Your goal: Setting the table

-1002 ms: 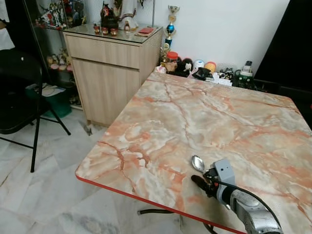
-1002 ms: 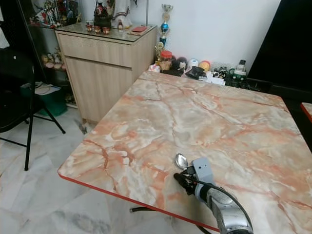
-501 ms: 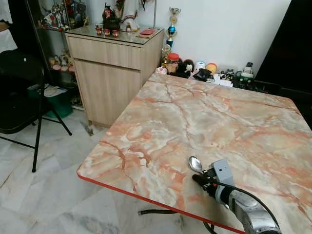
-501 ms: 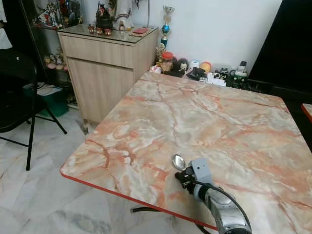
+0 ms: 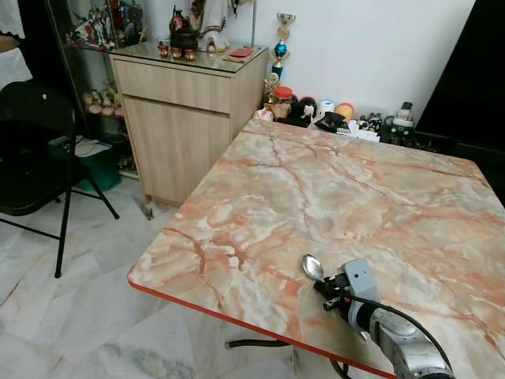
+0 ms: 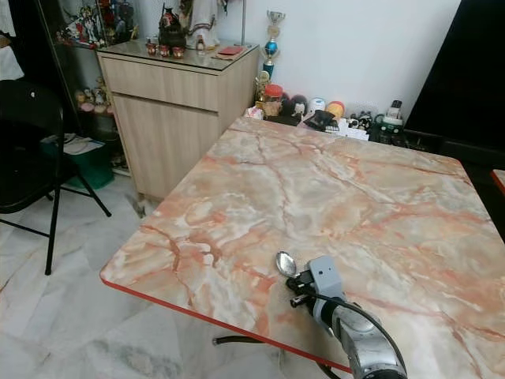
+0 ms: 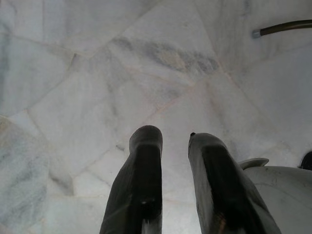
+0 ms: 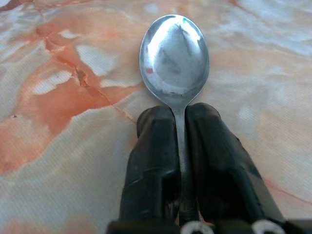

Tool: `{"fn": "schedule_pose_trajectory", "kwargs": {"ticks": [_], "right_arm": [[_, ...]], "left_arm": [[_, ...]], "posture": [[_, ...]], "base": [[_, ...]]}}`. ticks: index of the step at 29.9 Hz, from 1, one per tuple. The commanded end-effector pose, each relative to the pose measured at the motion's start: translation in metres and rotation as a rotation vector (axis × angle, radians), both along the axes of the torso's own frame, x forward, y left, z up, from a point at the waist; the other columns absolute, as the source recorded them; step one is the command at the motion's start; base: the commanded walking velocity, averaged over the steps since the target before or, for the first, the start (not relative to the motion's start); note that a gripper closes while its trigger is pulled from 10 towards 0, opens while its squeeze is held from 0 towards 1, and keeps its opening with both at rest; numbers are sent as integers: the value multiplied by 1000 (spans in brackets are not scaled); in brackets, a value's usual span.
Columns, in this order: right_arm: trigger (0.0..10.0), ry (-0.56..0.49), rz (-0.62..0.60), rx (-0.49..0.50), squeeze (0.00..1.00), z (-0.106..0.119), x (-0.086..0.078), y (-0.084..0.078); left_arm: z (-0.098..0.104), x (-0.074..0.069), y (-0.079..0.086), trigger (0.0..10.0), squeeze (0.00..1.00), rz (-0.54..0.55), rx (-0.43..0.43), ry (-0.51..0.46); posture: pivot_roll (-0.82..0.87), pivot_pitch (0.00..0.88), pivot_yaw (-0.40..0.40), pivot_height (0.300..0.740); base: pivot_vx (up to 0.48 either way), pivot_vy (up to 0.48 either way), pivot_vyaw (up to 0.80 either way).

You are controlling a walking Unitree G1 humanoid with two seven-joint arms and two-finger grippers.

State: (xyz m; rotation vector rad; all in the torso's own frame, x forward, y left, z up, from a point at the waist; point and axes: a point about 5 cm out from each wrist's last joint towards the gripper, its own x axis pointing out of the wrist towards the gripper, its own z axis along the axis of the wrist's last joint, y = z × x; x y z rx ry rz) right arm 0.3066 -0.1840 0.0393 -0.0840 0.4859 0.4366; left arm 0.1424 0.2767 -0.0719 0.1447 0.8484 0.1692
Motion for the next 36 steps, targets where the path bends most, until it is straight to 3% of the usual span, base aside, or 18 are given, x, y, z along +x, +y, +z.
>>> {"fn": "schedule_pose_trajectory", "kwargs": {"ticks": [1,15,16,17,18,26,31,36], "right_arm": [[0,78,-76,-52,0,-14,-9,-17],[0,20,-118,-44,0,-4,-1,-19],[1333,-3,-128,-46,0,-1,1,-19],[1333,-3,-128,-46,0,-1,1,-19],[10000,-38,-156,-41,0,7,6,-21],[10000,-278,-259,22,0,53,27,-17],[10000,-424,-255,77,0,84,29,0],[10000,-545,-329,141,0,108,25,2]], "left_arm": [[-1,-2,3,10000,0,9,1,15],[-1,-1,2,10000,0,12,2,14],[-1,-1,2,10000,0,11,2,14],[-1,-1,2,10000,0,11,2,14],[0,-1,2,10000,0,11,4,14],[-1,-1,2,10000,0,8,1,17],[0,-1,1,10000,0,14,-7,8],[-1,-2,2,10000,0,0,2,21]], "posture": [[140,16,-65,740],[140,12,-66,740],[140,11,-66,740],[140,11,-66,740],[137,11,-65,740],[133,10,-69,740],[134,11,-67,740],[126,6,-73,740]], "base": [[0,0,0],[0,0,0],[0,0,0],[0,0,0],[0,0,0],[0,0,0],[0,0,0],[0,0,0]]}}
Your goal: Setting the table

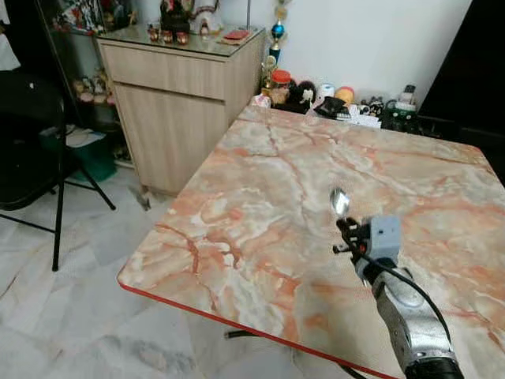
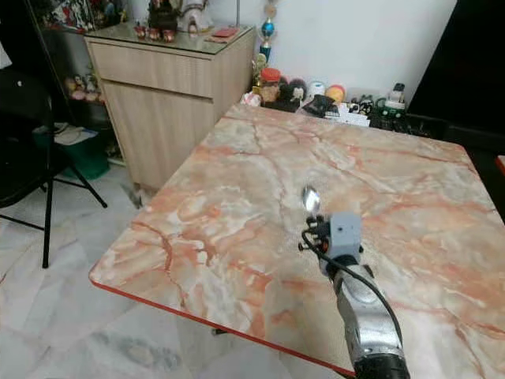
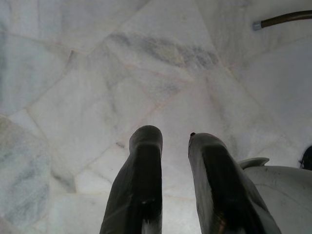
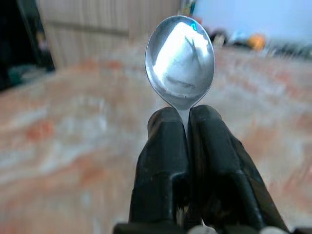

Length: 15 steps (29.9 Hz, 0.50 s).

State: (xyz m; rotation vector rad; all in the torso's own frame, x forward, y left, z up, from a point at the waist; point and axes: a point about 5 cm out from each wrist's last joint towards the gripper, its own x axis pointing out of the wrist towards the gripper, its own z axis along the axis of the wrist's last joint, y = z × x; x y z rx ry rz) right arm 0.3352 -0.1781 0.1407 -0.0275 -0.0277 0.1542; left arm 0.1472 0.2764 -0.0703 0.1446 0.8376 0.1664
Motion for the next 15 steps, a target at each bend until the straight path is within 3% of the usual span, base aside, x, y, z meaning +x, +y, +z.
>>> {"fn": "schedule_pose_trajectory", "kwargs": {"ticks": [1,5,8,10,15], "right_arm": [[10000,-49,-76,97,0,7,-10,-4],[10000,-57,-71,95,0,5,-24,0],[10000,-72,-107,61,0,10,-23,-8],[10000,-89,-138,94,0,16,-22,-13],[10000,-104,-127,87,0,21,-21,-9]], "left_arm": [[-2,-7,3,10000,0,5,4,31],[-2,-7,4,10000,0,-7,13,33],[-2,-5,3,10000,0,-25,17,37],[-1,-4,4,10000,0,-18,18,34],[-1,-2,3,10000,0,-18,18,30]], "posture": [[133,4,-73,740],[124,7,-67,740],[109,5,-64,740],[110,1,-67,740],[114,0,-71,740]], "base": [[0,0,0],[0,0,0],[0,-429,0],[0,-480,0],[0,-480,-781]]}}
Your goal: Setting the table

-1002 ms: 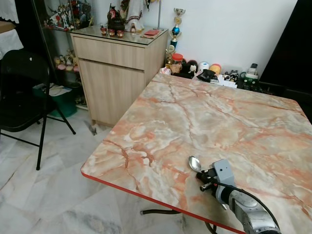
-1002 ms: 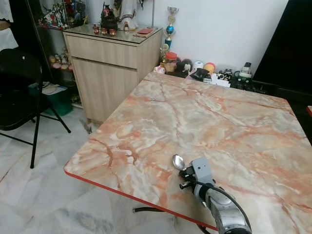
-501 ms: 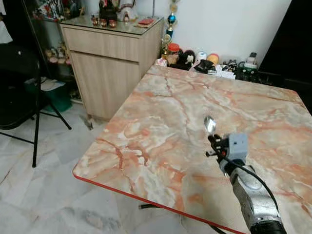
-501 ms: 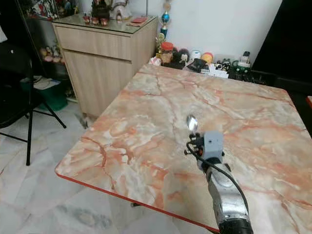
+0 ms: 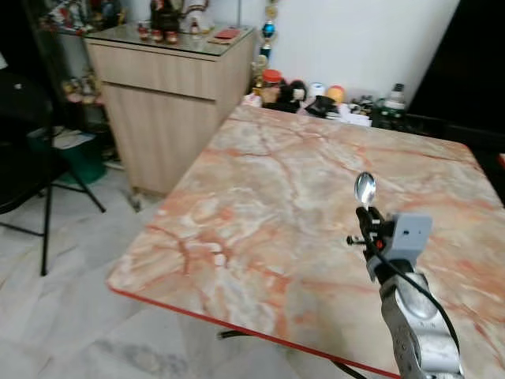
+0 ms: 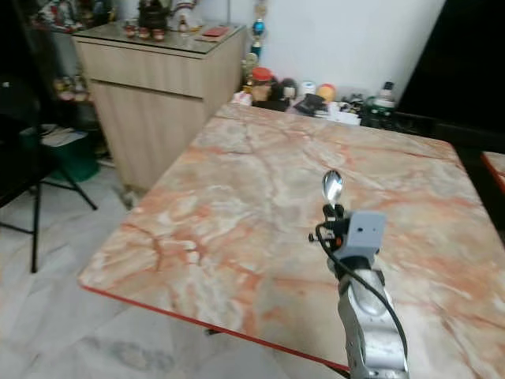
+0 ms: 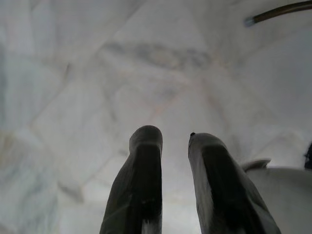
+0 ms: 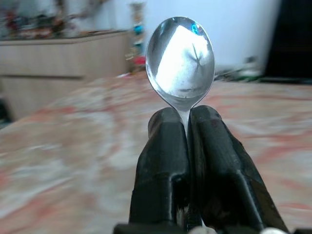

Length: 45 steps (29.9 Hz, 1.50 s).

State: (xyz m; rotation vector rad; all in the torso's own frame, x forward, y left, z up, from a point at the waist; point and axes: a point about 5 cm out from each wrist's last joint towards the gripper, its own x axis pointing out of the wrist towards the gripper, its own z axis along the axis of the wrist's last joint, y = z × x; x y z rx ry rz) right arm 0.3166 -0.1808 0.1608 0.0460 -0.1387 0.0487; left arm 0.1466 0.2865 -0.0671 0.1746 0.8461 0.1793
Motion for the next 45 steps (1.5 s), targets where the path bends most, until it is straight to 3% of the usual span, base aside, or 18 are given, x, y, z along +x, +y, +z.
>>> {"fn": "schedule_pose_trajectory", "kwargs": {"ticks": [1,20,33,39,42,45], "right_arm": [[10000,4,-21,2,0,1,-2,-6],[10000,-37,-27,20,0,6,2,1],[10000,-86,-64,73,0,11,2,6],[10000,-150,-86,43,0,28,3,-5],[10000,-206,-112,33,0,46,6,-15],[10000,-210,-106,28,0,47,7,-15]], "left_arm": [[-4,-1,-7,10000,0,-18,-13,19],[-4,-2,-8,10000,0,-42,-8,32],[4,7,6,10000,0,-60,23,27],[4,13,0,10000,0,-65,15,14],[1,9,-3,10000,0,-56,4,21],[0,6,-4,10000,0,-53,3,26]], "posture": [[115,0,-72,740],[117,0,-49,740],[100,0,10,740],[94,0,-2,740],[94,0,-13,740],[97,0,-18,740]], "base": [[0,-480,-781],[0,-480,-129],[0,-480,0],[0,-480,0],[0,-480,0],[0,-480,0]]}}
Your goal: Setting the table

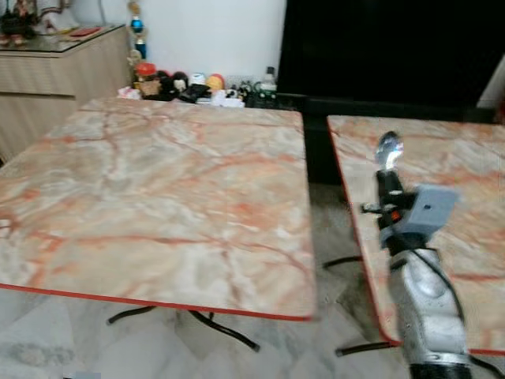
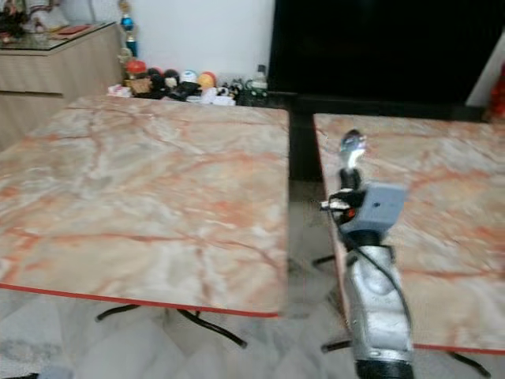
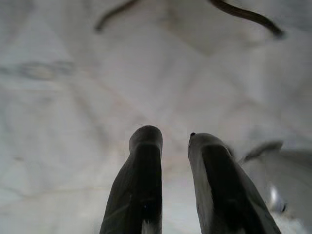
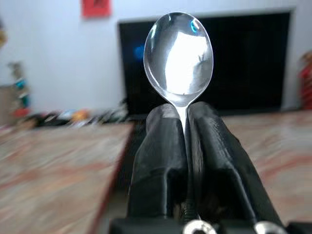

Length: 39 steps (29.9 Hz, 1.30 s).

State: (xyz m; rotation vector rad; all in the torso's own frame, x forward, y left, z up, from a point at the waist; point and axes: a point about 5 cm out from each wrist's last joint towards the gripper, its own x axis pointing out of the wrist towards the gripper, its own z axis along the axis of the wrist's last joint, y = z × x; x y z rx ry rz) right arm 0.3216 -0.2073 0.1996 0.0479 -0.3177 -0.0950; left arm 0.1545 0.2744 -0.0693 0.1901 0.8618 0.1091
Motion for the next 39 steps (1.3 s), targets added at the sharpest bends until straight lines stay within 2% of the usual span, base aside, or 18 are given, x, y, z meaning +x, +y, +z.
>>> {"fn": "schedule_pose_trajectory", "kwargs": {"ticks": [1,8,26,39], "right_arm": [[10000,-37,45,2,0,9,3,12],[10000,-41,52,-11,0,11,5,16],[10000,-58,6,-8,0,14,4,8],[10000,-34,-64,-21,0,9,3,-7]], "left_arm": [[1,-3,7,10000,0,18,16,6],[-1,-6,6,10000,0,29,11,9],[0,-5,6,10000,0,21,14,9],[1,-4,7,10000,0,19,14,9]], "posture": [[103,0,-25,740],[100,0,-25,740],[91,0,-18,740],[88,0,-18,740]], "base": [[0,-480,0],[0,-480,0],[0,-480,0],[0,-443,0]]}}
